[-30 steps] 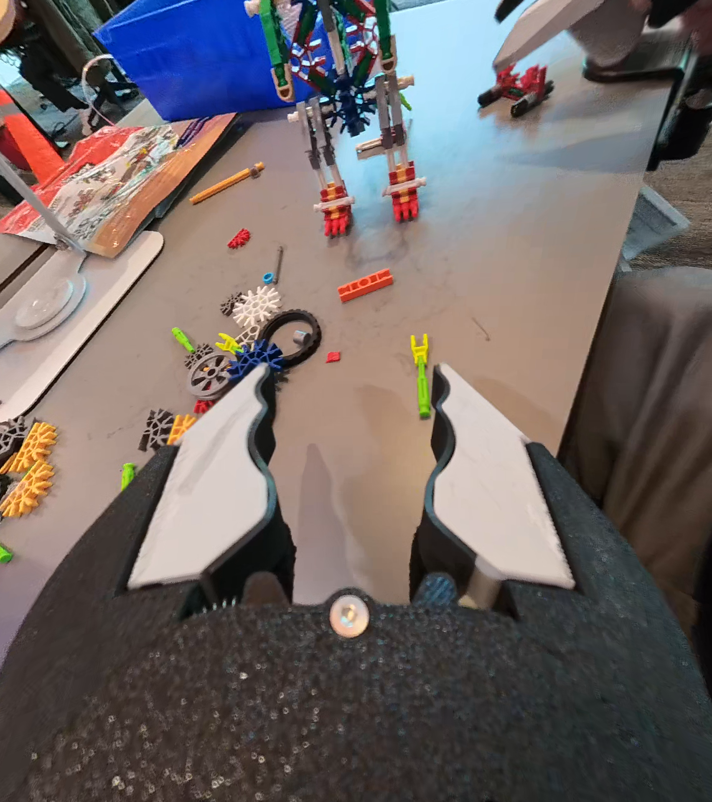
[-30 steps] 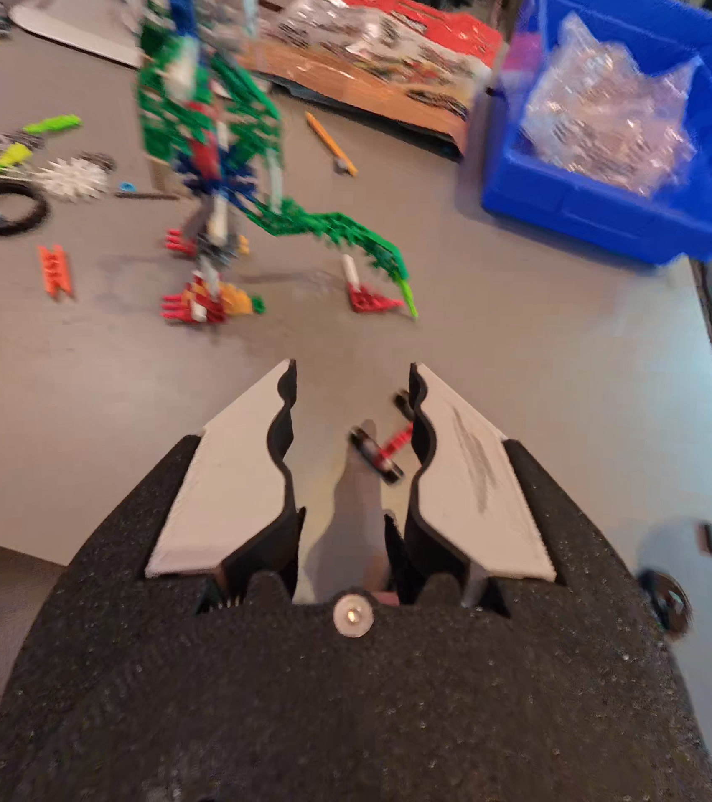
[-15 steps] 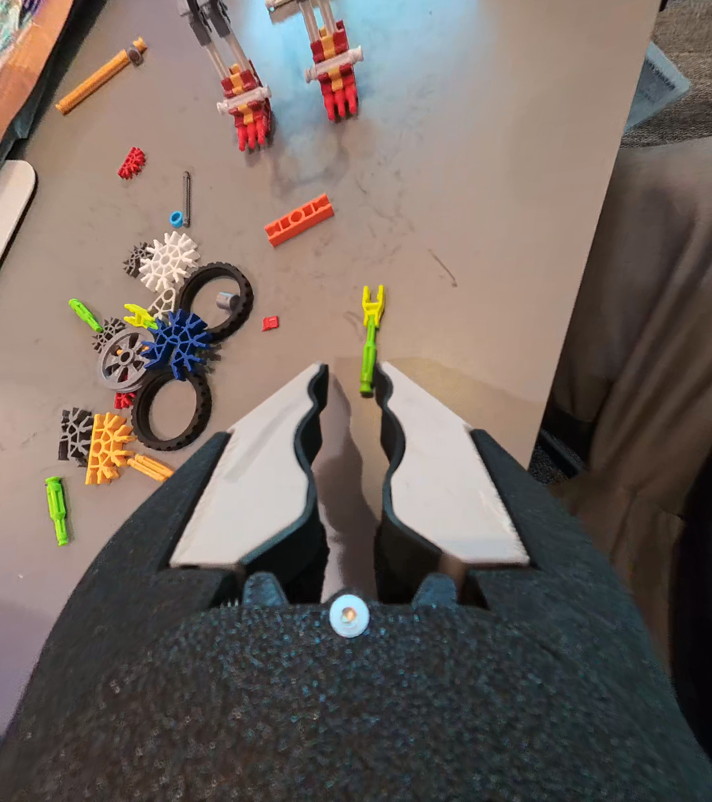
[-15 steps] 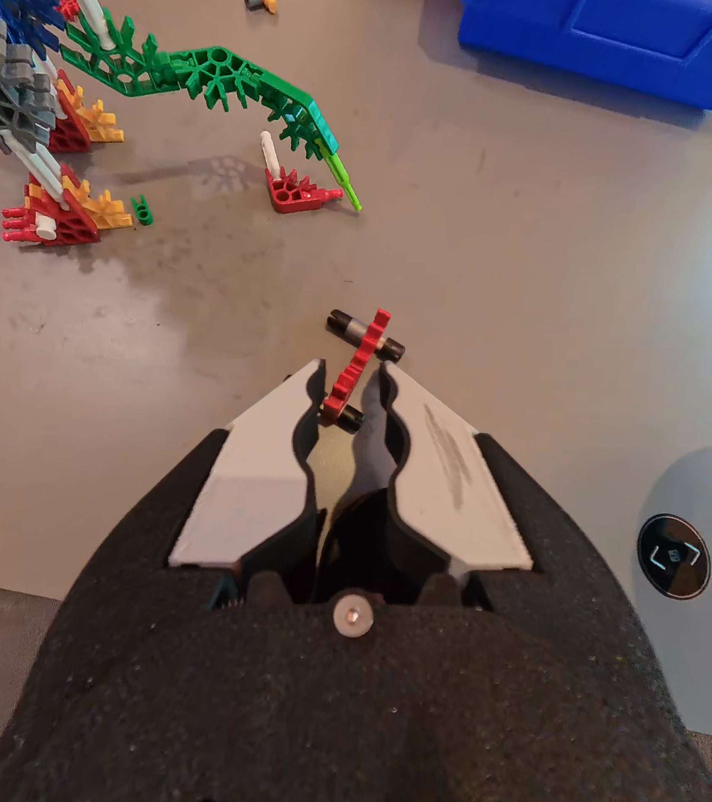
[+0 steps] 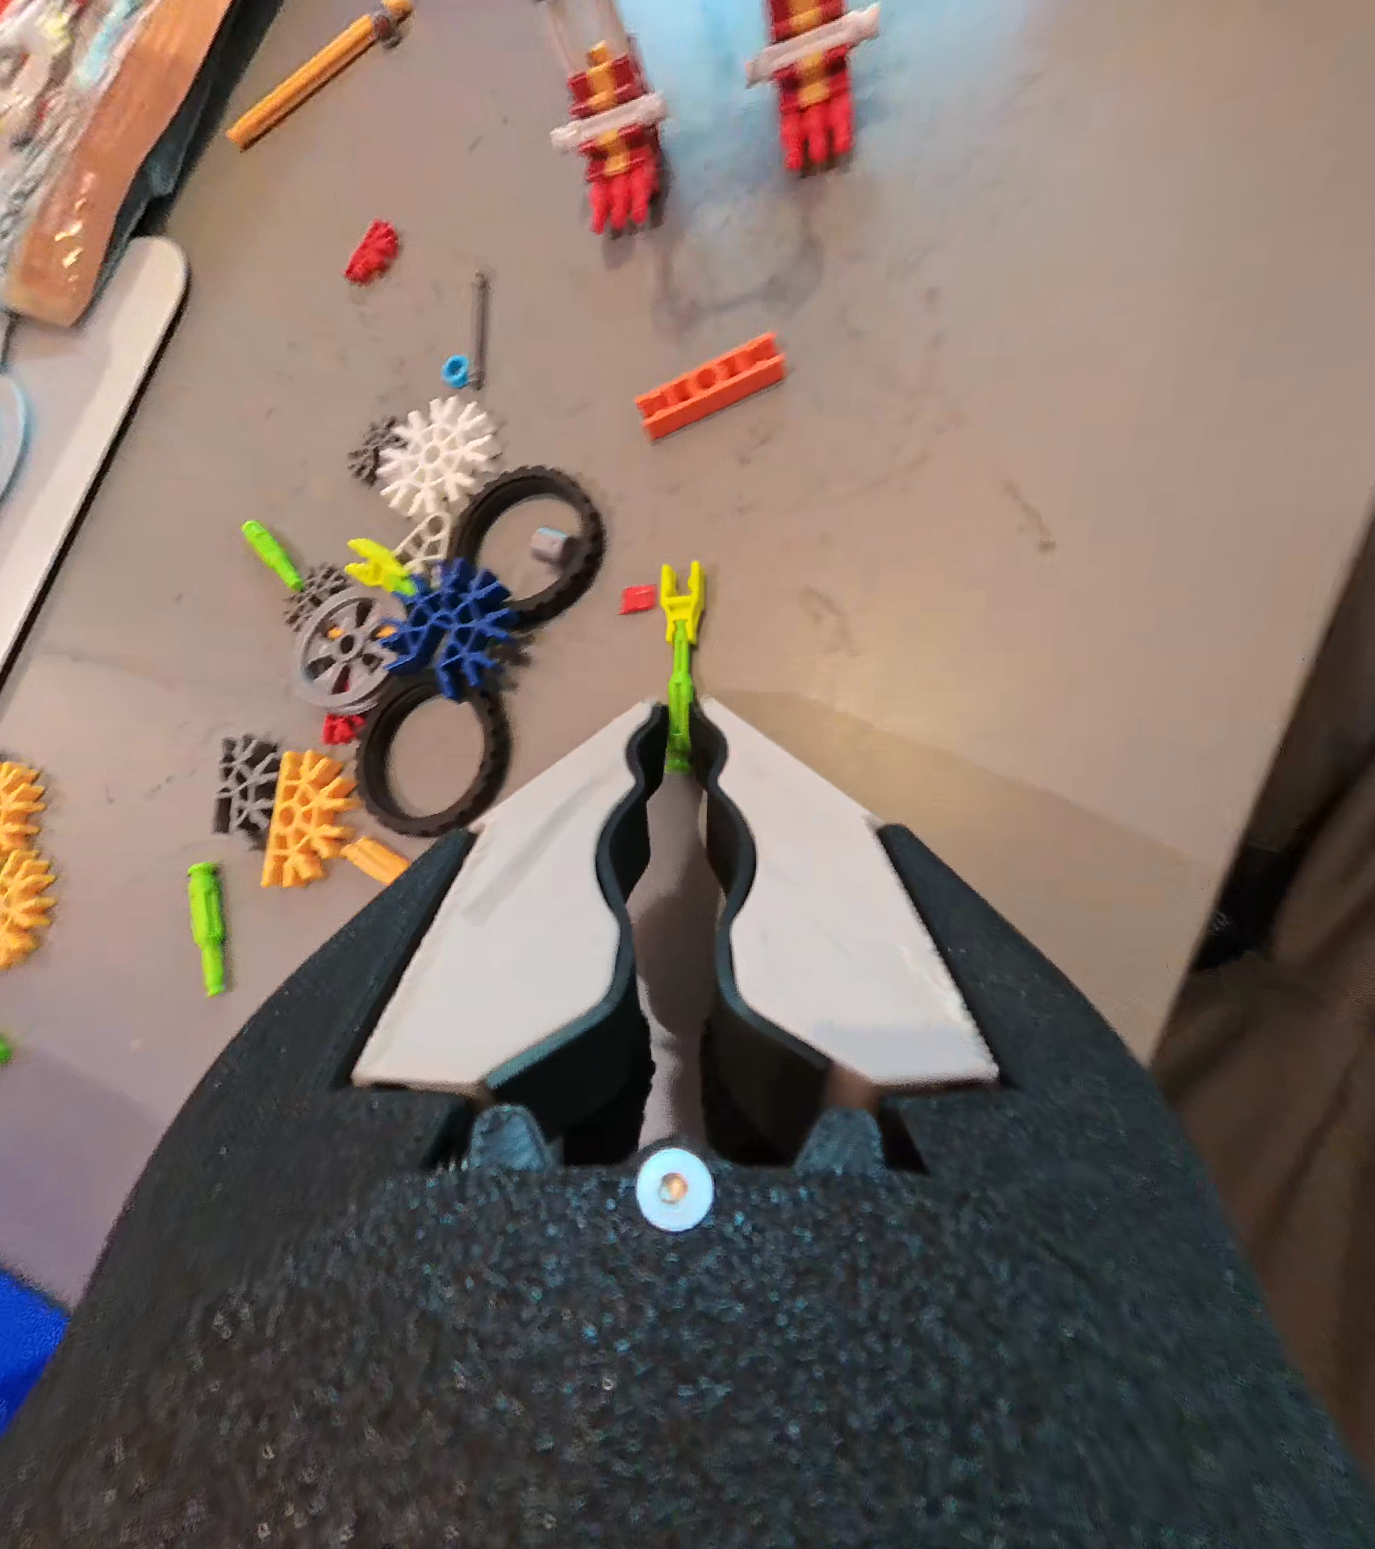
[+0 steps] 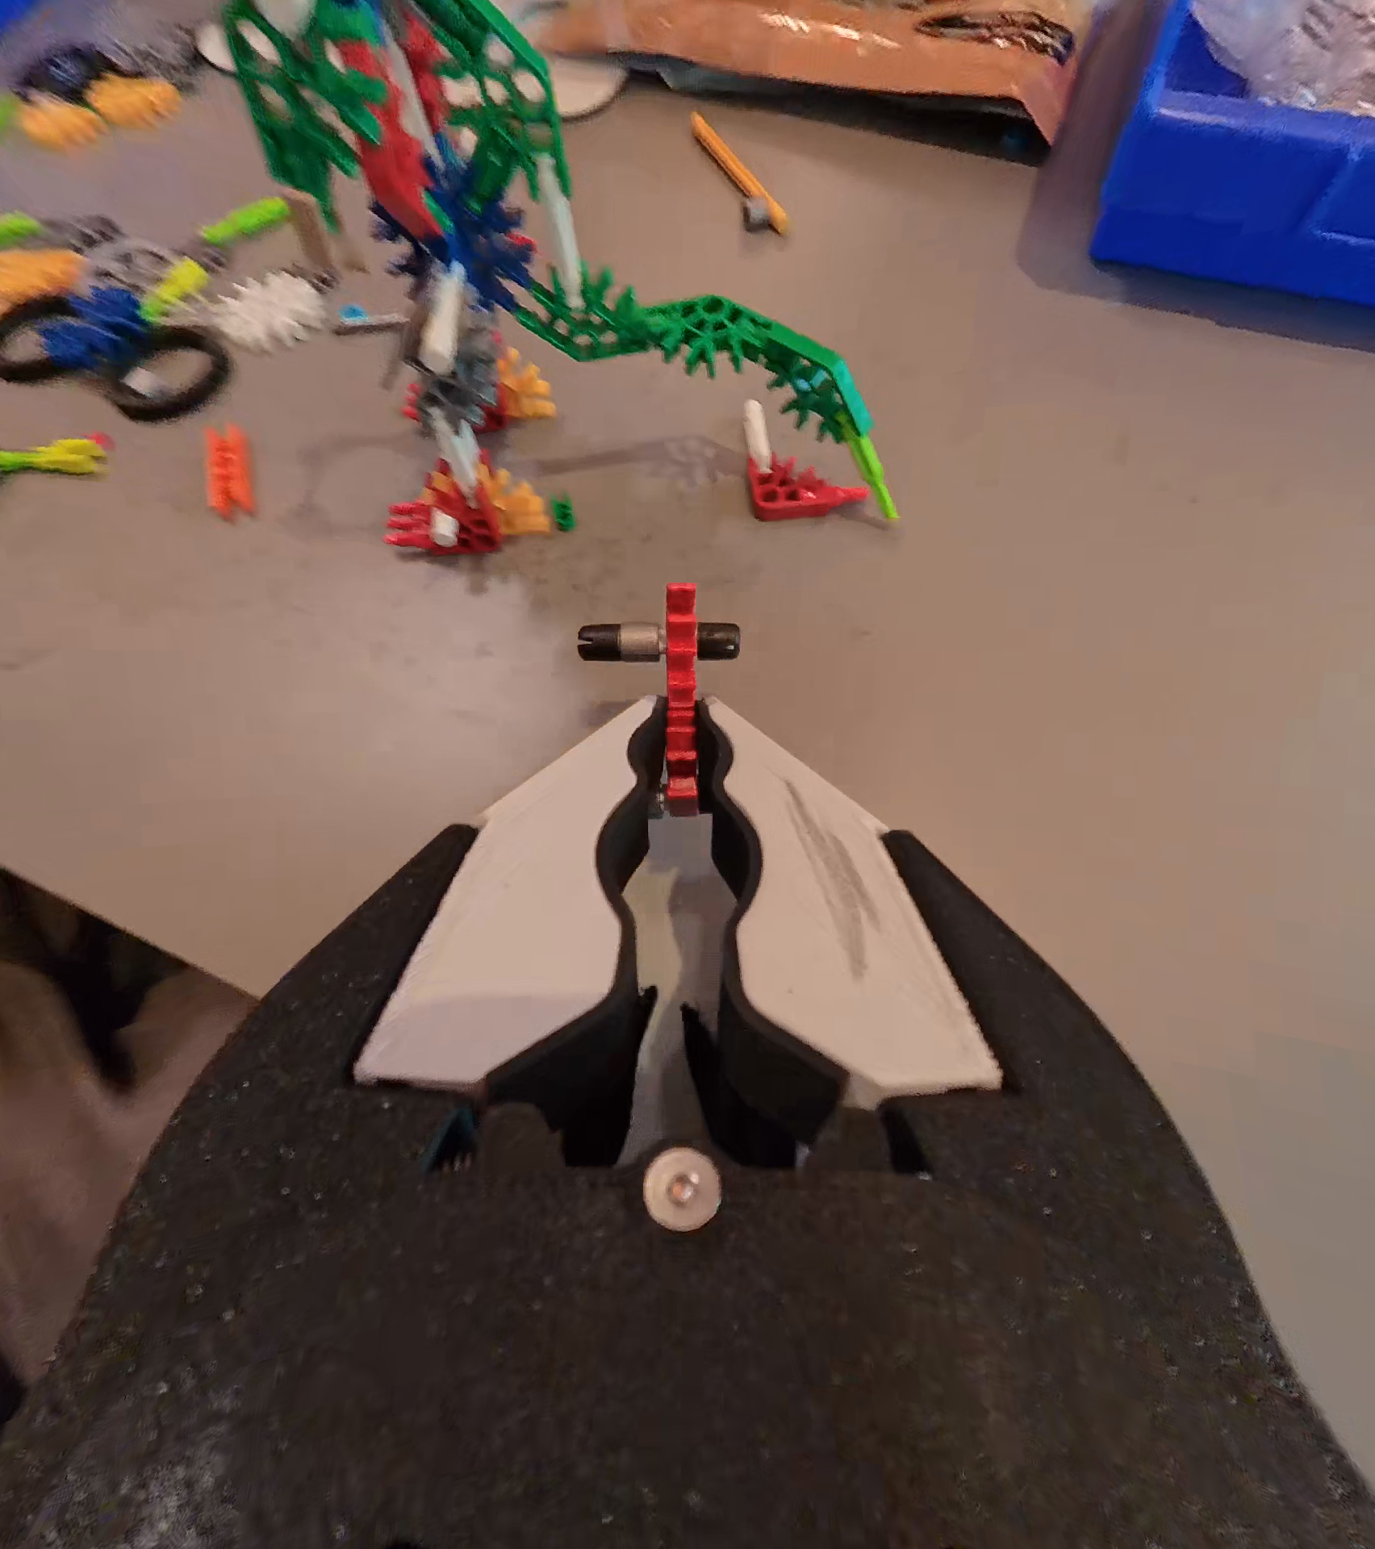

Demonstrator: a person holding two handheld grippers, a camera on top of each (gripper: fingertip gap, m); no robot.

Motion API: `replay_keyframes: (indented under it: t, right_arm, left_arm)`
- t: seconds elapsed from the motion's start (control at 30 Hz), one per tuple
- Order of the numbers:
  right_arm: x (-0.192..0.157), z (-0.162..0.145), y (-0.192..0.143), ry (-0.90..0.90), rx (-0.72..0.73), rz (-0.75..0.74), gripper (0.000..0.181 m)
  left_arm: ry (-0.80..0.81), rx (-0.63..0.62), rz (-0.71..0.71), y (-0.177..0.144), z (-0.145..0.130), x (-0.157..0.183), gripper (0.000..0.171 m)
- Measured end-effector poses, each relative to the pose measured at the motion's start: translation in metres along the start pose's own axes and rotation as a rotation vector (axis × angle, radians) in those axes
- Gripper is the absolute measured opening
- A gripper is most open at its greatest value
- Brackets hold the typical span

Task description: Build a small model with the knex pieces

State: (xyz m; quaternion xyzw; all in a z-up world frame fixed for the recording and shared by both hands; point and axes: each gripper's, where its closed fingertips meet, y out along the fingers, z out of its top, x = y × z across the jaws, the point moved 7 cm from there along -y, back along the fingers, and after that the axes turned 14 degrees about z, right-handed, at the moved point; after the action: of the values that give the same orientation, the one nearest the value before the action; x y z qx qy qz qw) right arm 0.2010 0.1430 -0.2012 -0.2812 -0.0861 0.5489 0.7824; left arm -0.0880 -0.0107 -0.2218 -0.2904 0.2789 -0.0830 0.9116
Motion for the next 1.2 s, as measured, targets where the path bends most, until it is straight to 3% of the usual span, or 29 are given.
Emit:
replay_keyframes:
  t: [0.13, 0.27, 0.33, 0.43, 0.6, 0.8, 0.97, 1.13, 1.2]
  right_arm:
    - [-0.019, 0.014, -0.005, -0.027, 0.109, 0.102, 0.005]
    - [-0.049, 0.027, -0.008, -0.288, 0.135, 0.039, 0.005]
    - [-0.065, 0.032, -0.006, -0.441, 0.118, -0.044, 0.005]
    - [-0.098, 0.039, 0.000, -0.713, 0.117, -0.125, 0.005]
    - [-0.137, 0.048, 0.014, -1.002, 0.102, -0.244, 0.005]
    - [-0.170, 0.055, 0.022, -1.261, 0.133, -0.317, 0.004]
    - [-0.184, 0.055, 0.026, -1.386, 0.146, -0.362, 0.004]
    - [-0.186, 0.060, 0.026, -1.343, 0.182, -0.333, 0.006]
    - [-0.186, 0.064, 0.022, -1.292, 0.223, -0.311, 0.017]
  left_arm:
    - [-0.031, -0.030, 0.148, 0.008, -0.008, -0.025, 0.012]
    - [-0.108, 0.058, 0.154, 0.000, -0.002, -0.033, 0.034]
    - [-0.123, 0.121, 0.144, -0.007, 0.004, -0.031, 0.036]
    - [-0.162, 0.228, 0.070, -0.018, 0.021, -0.022, 0.036]
    - [-0.265, 0.457, -0.154, -0.038, 0.062, -0.001, 0.035]
    - [-0.324, 0.559, -0.321, -0.039, 0.085, 0.012, 0.030]
    - [-0.353, 0.625, -0.419, -0.042, 0.090, 0.017, 0.012]
    - [-0.391, 0.645, -0.431, -0.041, 0.089, 0.014, 0.007]
    - [-0.430, 0.647, -0.433, -0.040, 0.089, 0.010, 0.007]
